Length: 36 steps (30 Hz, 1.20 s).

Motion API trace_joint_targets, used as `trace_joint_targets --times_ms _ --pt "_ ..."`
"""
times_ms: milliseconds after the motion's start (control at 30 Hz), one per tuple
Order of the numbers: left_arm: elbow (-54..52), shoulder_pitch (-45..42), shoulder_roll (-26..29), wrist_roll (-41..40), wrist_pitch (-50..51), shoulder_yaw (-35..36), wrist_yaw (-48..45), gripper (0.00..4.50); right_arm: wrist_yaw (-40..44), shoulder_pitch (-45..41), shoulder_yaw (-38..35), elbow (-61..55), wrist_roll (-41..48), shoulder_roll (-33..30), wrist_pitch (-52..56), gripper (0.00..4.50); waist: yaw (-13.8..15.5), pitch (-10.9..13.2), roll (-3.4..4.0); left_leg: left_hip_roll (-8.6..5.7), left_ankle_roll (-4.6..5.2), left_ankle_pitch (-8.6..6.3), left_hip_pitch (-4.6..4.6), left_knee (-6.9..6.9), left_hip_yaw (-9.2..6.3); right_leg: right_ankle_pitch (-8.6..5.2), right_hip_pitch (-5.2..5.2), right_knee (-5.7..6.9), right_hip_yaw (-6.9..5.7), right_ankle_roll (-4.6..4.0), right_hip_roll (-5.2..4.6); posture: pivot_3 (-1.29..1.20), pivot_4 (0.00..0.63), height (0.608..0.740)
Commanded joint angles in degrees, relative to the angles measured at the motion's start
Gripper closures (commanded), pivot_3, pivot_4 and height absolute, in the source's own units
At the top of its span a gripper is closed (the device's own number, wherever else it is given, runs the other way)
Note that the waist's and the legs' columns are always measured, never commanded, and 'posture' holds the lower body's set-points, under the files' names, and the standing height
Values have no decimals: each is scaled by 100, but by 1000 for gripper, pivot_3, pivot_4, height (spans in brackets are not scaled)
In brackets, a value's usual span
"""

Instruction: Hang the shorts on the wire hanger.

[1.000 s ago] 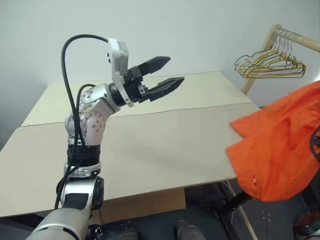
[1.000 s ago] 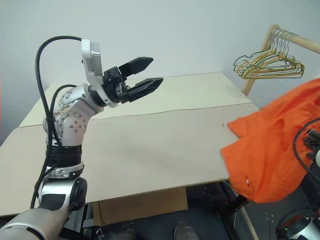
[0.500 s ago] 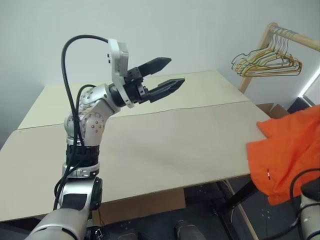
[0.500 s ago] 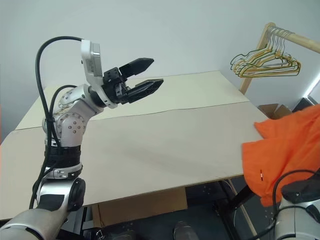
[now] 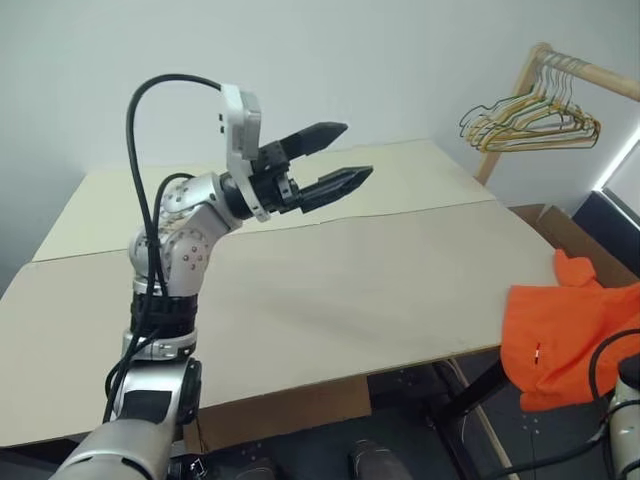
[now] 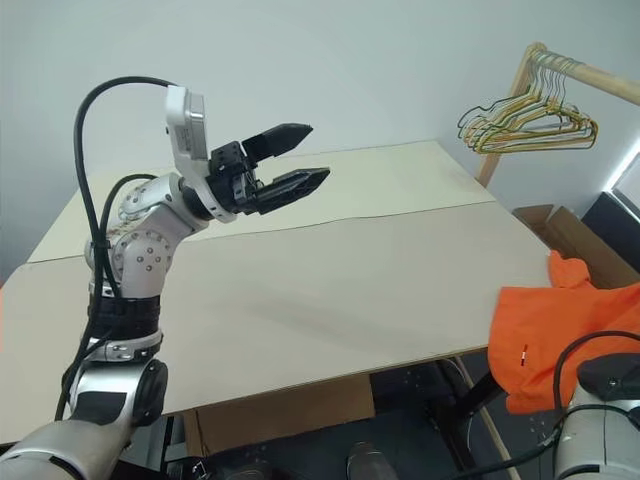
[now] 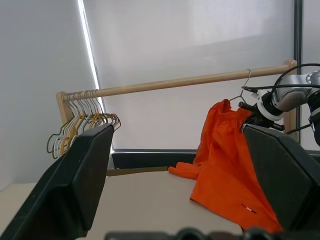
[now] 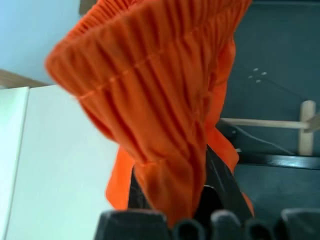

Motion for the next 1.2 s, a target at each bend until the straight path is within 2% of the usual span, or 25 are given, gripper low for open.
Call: trace_joint_targets --times_ms 33,133,300,433,533,700,800,933,1033,1200 --pt "-185 -53 67 -74 -52 37 3 0 274 -18 340 -477 -349 37 44 3007 -5 -1 4 0 0 0 2 0 2 1 0 0 3 1 0 -40 0 740" --pt "-190 -65 89 -69 -52 49 27 0 540 64 732 -931 -713 44 32 1942 -2 0 23 -1 0 0 3 0 7 2 0 1 12 3 1 -30 0 740" --pt "-219 -53 120 -66 -51 59 82 0 843 494 1854 -1933 -1421 160 -540 101 -4 -1 30 0 0 0 1 -3 12 1 -7 1 20 5 3 -22 0 740" --pt "-277 -24 146 -93 -21 58 108 0 816 637 2478 -2731 -2047 473 -1056 41 -8 -1 31 0 0 0 4 -4 19 4 -10 4 31 9 5 -22 0 740" --pt "-279 -25 170 -111 -6 61 115 0 810 1064 3235 -3271 -2655 477 -1685 41 8 -1 31 0 0 0 2 -4 20 4 -14 5 32 9 5 -13 0 740" --pt "-324 64 205 -14 -90 4 193 0 1041 1715 4341 -4023 -3499 534 -3238 41 20 0 29 -1 0 0 0 -6 24 2 -17 2 37 11 4 0 0 740" --pt "-366 322 188 275 -323 -50 416 0 2018 1839 4997 -4349 -3210 677 -4087 41 -9 1 28 0 0 0 9 -9 28 3 -13 4 48 11 7 14 0 740" --pt "-455 641 234 604 -523 -93 662 0 3955 2006 5348 -4553 -1948 1122 -4601 41 8 9 5 3 0 0 38 -12 26 6 10 7 59 14 19 44 0 740" --pt "-596 885 541 961 -599 -265 598 0 5587 2707 5733 -4986 -1158 863 -4679 41 112 15 -9 4 0 0 28 -11 17 21 12 2 48 41 21 90 0 740" --pt "-881 1272 1174 1308 -699 -352 413 0 7155 3372 5861 -4860 -642 338 -4844 41 429 22 -19 -4 14 -9 -9 -14 21 18 -24 -6 45 51 8 180 0 740"
